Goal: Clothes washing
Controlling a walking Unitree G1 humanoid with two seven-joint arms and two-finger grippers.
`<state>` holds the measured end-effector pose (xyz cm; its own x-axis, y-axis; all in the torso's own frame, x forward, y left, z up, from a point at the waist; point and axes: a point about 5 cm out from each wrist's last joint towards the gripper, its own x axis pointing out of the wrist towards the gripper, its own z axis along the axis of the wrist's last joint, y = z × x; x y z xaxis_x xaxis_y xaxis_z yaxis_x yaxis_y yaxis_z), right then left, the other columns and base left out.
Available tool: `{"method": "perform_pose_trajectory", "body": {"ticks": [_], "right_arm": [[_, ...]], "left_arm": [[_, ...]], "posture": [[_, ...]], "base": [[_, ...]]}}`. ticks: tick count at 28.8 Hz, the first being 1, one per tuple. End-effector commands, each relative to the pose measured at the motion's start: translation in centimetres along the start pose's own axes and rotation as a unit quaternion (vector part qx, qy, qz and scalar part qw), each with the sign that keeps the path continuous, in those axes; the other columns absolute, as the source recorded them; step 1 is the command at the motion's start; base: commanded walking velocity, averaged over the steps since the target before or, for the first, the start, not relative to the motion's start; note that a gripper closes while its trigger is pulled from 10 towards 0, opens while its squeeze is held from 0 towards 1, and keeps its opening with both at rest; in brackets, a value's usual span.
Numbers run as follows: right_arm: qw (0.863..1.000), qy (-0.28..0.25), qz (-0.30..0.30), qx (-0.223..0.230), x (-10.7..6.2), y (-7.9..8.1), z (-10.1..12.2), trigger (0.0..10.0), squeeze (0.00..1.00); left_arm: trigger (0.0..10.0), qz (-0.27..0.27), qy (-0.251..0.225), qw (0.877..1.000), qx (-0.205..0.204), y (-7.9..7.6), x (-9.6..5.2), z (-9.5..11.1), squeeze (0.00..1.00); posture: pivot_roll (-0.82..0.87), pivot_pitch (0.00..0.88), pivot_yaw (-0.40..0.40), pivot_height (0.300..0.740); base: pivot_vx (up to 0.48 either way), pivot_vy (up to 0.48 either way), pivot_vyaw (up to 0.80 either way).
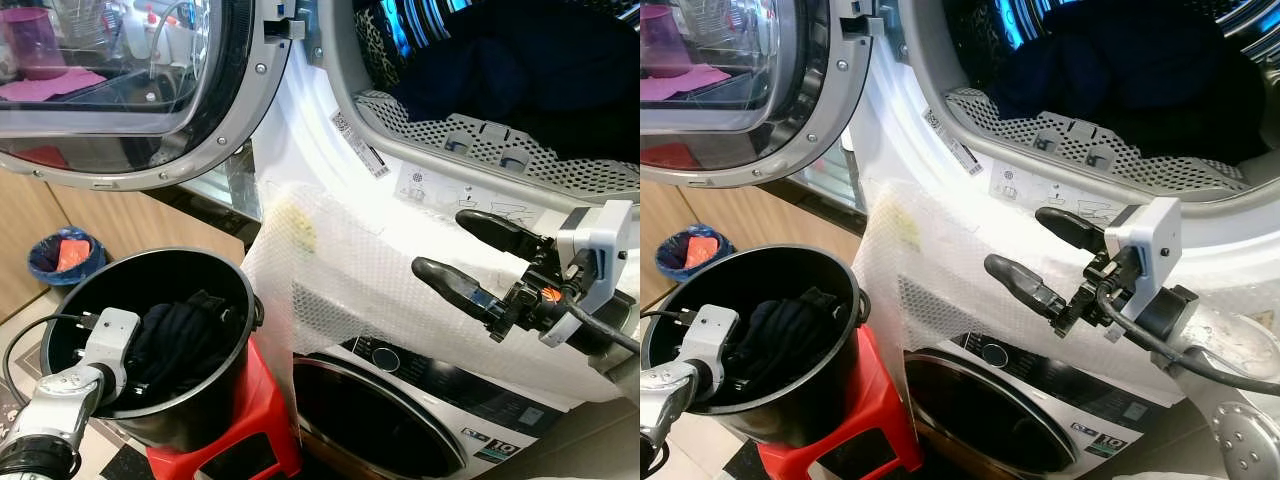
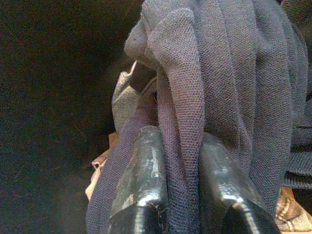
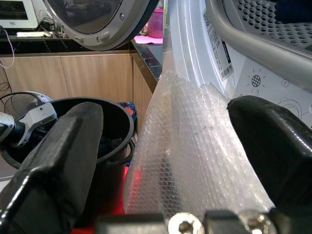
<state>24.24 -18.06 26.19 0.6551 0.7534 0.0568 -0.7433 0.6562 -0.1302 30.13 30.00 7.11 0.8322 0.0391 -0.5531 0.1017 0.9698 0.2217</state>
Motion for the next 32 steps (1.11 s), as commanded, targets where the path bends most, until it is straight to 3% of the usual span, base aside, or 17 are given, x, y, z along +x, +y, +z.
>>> {"method": "perform_pose_trajectory", "body": {"ticks": [1,2,4,15,20,21,22,29,30,32], "right_arm": [[1.000,0.000,-0.002,-0.006,-0.2,-0.2,0.3,10.0,0.00],[1.000,0.000,-0.002,-0.006,-0.2,-0.2,0.3,10.0,0.00],[1.000,-0.010,0.008,-0.012,0.5,-0.7,0.6,10.0,0.00],[1.000,-0.003,0.025,-0.008,0.4,-0.6,0.5,10.0,0.00],[0.999,-0.002,0.031,-0.007,0.4,-0.7,0.4,10.0,0.00],[0.999,-0.002,0.032,-0.007,0.4,-0.7,0.3,10.0,0.00],[0.999,-0.002,0.033,-0.007,0.4,-0.7,0.3,10.0,0.00],[0.999,-0.001,0.035,-0.005,0.4,-0.8,0.1,10.0,0.00],[0.999,-0.001,0.033,-0.003,0.4,-0.9,-0.1,10.0,0.00],[0.999,-0.001,0.033,-0.002,0.4,-0.9,-0.1,10.0,0.00]], "left_arm": [[0.0,0.001,0.009,1.000,0.012,0.4,-0.3,-0.2,0.00],[0.0,0.002,0.009,1.000,0.012,0.4,-0.3,-0.2,0.00],[0.0,-0.014,-0.046,0.999,0.025,0.1,-1.9,2.4,0.00],[0.0,-0.039,-0.071,0.996,0.041,-1.2,-2.8,3.3,0.00],[0.2,-0.100,-0.106,0.985,0.088,-2.6,-5.1,5.7,0.00],[3.9,-0.103,-0.112,0.984,0.092,-2.7,-5.3,6.0,0.00],[10.0,-0.107,-0.118,0.982,0.099,-2.7,-5.6,6.5,0.00],[10.0,-0.115,-0.188,0.969,0.109,-1.7,-8.3,10.8,0.00],[10.0,-0.123,-0.210,0.964,0.107,-1.3,-9.4,12.0,0.00],[10.0,-0.124,-0.225,0.960,0.110,-1.0,-10.1,12.8,0.00]], "posture": [[-0.06,0.171,-0.090,0.740],[-0.06,0.171,-0.090,0.740],[-0.04,0.129,-0.106,0.740],[-0.05,0.119,-0.110,0.740],[-0.04,0.110,-0.109,0.740],[-0.04,0.109,-0.109,0.740],[-0.04,0.107,-0.108,0.740],[-0.04,0.102,-0.106,0.740],[-0.04,0.099,-0.106,0.740],[-0.04,0.099,-0.106,0.740]], "base": [[0.000,0.000,0.00],[0.000,0.000,0.00],[0.000,0.000,0.00],[0.000,0.000,0.00],[0.000,0.000,0.00],[0.000,0.000,0.00],[0.000,0.000,0.00],[0.000,0.000,0.00],[0.000,0.000,0.00],[0.000,0.000,0.00]]}}
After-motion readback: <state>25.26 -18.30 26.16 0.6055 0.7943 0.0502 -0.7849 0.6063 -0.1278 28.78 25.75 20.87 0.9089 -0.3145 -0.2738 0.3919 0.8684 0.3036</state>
